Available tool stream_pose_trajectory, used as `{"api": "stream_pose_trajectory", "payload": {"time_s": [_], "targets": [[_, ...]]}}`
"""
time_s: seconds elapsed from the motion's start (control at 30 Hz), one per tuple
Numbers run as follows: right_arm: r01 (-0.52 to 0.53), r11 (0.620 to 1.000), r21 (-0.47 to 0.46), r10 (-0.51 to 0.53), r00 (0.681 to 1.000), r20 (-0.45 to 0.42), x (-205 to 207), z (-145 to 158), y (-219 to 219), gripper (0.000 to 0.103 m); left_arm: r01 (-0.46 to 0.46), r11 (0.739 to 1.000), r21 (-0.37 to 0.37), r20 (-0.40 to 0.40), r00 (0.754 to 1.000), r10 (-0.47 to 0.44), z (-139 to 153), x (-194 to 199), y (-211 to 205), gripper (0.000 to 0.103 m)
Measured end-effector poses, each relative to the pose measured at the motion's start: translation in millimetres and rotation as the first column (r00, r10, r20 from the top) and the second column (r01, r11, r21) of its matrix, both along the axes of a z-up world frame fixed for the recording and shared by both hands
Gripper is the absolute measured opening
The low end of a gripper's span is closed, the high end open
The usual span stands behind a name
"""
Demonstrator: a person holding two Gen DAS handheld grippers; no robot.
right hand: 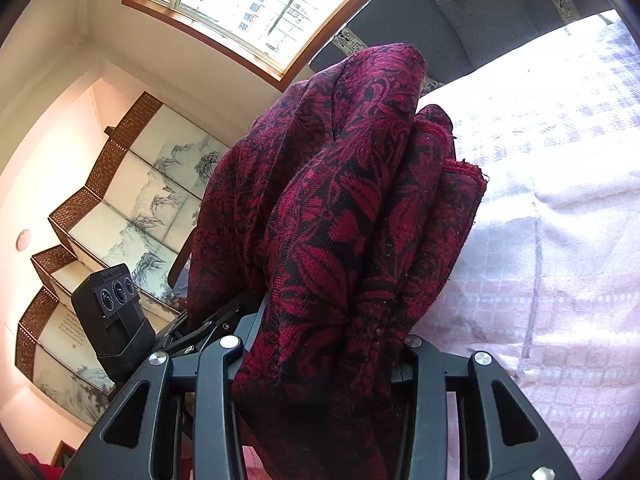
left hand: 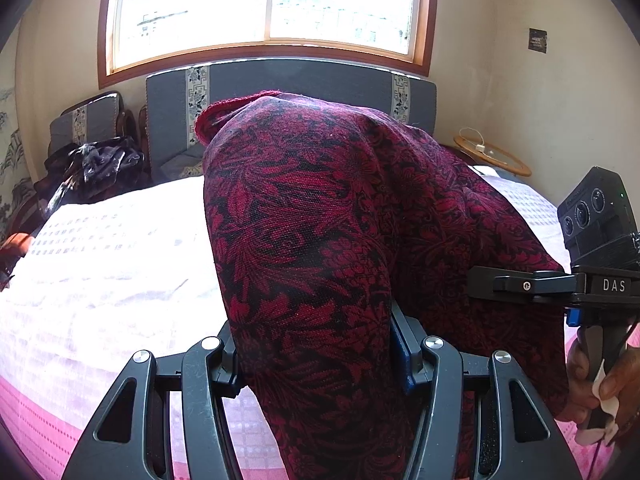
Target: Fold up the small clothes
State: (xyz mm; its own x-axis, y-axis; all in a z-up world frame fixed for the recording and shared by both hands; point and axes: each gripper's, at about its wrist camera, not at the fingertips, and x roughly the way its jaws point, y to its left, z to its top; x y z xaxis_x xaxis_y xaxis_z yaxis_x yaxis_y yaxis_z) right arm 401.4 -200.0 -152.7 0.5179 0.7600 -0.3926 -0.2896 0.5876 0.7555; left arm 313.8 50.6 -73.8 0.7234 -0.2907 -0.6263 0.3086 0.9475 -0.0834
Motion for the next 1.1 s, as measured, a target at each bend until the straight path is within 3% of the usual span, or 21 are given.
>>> {"api": "stream_pose_trajectory", "payload": {"time_s": [1.1], "targets": [[0.023, 1.000, -0.013, -0.023, 1.000, -0.003, -5.8, 5.8, 18.9, 0.037, -0.035, 0.999, 0.028, 0.034, 0.999, 0.034, -7.4, 38.0, 7.7, 0.056]]}}
